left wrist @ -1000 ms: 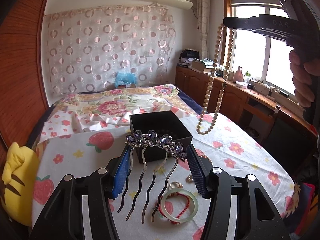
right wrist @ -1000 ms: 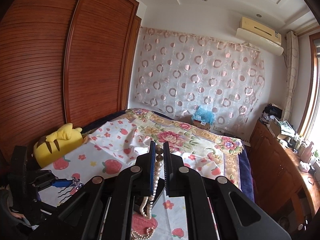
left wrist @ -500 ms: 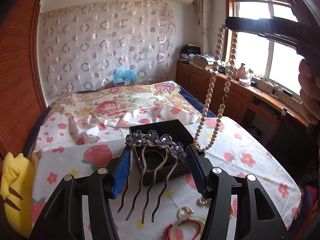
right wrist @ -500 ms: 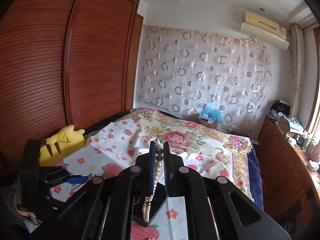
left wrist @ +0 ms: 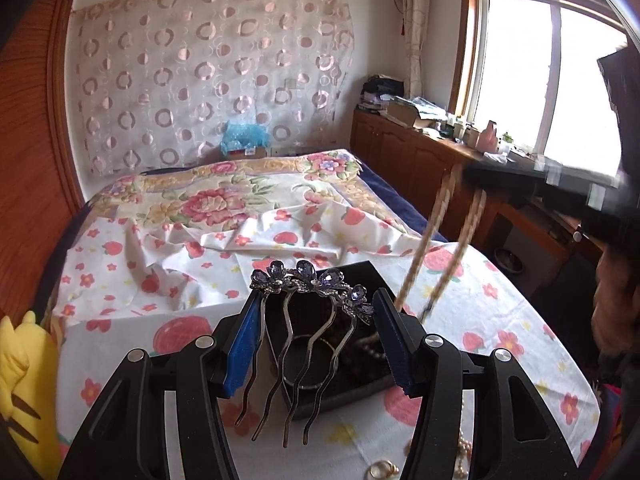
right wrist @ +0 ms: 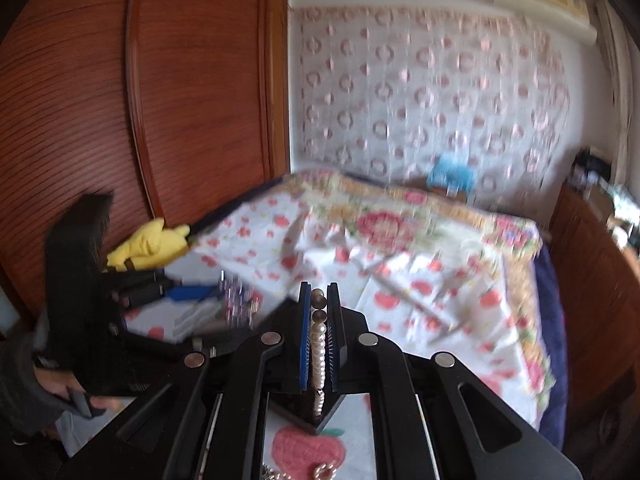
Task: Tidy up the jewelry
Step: 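Lower the comb into the box and open the left tool while the right tool drops the pearls in, then withdraw both tools from the box and move the left tool to the jade bangle, then close the left tool on the rim of the pale green jade bangle, then lift the jade bangle with the left tool while the right tool grasps the tan bead necklace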
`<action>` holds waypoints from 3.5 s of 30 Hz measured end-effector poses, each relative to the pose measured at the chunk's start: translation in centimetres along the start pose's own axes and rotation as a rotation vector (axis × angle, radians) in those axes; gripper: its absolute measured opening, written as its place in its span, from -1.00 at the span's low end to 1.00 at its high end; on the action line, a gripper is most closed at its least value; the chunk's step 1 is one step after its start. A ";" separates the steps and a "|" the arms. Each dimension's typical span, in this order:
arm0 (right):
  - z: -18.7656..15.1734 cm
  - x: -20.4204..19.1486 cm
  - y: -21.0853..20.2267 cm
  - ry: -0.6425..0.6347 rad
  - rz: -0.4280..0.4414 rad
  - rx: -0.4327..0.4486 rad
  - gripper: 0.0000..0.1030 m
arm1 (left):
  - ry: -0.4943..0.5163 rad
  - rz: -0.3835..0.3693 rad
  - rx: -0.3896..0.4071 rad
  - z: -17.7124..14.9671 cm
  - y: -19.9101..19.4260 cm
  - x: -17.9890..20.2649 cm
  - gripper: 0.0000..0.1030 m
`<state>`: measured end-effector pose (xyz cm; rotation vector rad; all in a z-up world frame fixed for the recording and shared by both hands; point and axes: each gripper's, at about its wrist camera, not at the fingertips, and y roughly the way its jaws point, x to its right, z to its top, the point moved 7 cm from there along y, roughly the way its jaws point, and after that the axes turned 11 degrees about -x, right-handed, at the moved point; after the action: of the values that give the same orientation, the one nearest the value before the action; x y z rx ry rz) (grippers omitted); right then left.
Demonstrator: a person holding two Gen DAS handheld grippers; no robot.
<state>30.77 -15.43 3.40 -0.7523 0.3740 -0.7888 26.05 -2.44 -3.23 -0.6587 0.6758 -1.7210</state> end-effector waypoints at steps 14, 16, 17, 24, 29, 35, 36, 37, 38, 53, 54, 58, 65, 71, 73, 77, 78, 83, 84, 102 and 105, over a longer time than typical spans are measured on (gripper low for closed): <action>-6.3 2.5 4.2 0.133 0.025 -0.088 -0.51 | 0.023 -0.023 -0.089 1.4 4.5 0.6 0.04; -7.2 3.1 4.1 0.146 0.018 -0.093 -0.51 | 0.031 -0.027 -0.098 1.4 5.0 1.0 0.04; -7.5 3.2 4.1 0.150 0.015 -0.095 -0.51 | 0.038 -0.029 -0.100 1.5 5.2 1.1 0.04; -10.1 3.7 3.3 0.171 -0.014 -0.097 -0.51 | 0.053 -0.028 -0.100 2.0 5.4 1.8 0.05; -11.5 3.6 2.7 0.167 -0.028 -0.107 -0.51 | 0.052 -0.024 -0.087 0.9 3.8 1.5 0.06; -14.5 3.4 3.3 0.179 -0.039 -0.158 -0.51 | 0.026 -0.022 -0.102 -2.6 1.6 0.1 0.06; -15.0 3.4 3.5 0.177 -0.045 -0.170 -0.51 | 0.022 -0.018 -0.107 -3.3 1.4 0.0 0.06; -15.5 3.3 3.8 0.172 -0.055 -0.185 -0.51 | 0.020 -0.015 -0.113 -3.9 1.1 -0.3 0.06; -15.9 3.4 4.0 0.171 -0.061 -0.195 -0.51 | 0.018 -0.011 -0.121 -4.6 0.9 -0.5 0.06; -18.5 1.7 8.2 0.135 -0.036 -0.316 -0.62 | -0.021 -0.017 -0.235 -11.0 1.3 -1.6 0.06; -18.5 1.8 8.3 0.128 -0.053 -0.314 -0.64 | -0.020 -0.018 -0.242 -11.3 1.4 -1.4 0.06; -18.5 1.7 8.4 0.114 -0.076 -0.305 -0.68 | -0.007 -0.033 -0.279 -12.6 1.8 -0.5 0.06; -19.0 1.7 8.1 0.116 -0.088 -0.271 -0.67 | 0.013 -0.061 -0.314 -14.0 1.6 0.9 0.06; -19.0 1.8 8.0 0.115 -0.089 -0.271 -0.67 | 0.037 -0.082 -0.333 -14.7 1.8 2.0 -0.10; -19.0 1.8 8.0 0.115 -0.089 -0.271 -0.67 | 0.041 -0.088 -0.341 -14.9 2.0 2.3 -0.26; -19.0 1.8 8.1 0.115 -0.089 -0.271 -0.67 | 0.056 -0.088 -0.354 -15.2 2.3 2.7 -0.42; -19.0 1.9 8.0 0.114 -0.089 -0.271 -0.67 | 0.059 -0.089 -0.356 -15.3 2.3 2.7 -0.45; -19.0 1.9 8.1 0.116 -0.087 -0.271 -0.67 | 0.080 -0.094 -0.362 -15.7 2.4 3.0 -0.66; -19.0 1.9 8.1 0.116 -0.088 -0.271 -0.67 | 0.082 -0.096 -0.359 -15.7 2.4 3.0 -0.78; -18.9 2.5 8.0 0.157 -0.071 -0.274 -0.88 | -0.008 -0.070 -0.190 -12.3 -1.0 0.9 -0.84; -18.7 2.3 7.8 0.162 -0.051 -0.282 -0.89 | -0.022 -0.057 -0.165 -11.7 -1.4 0.2 -0.84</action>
<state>25.70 -22.22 -15.16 -0.9671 0.6226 -0.8579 16.66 -1.07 -10.17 -0.8174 0.7960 -1.7198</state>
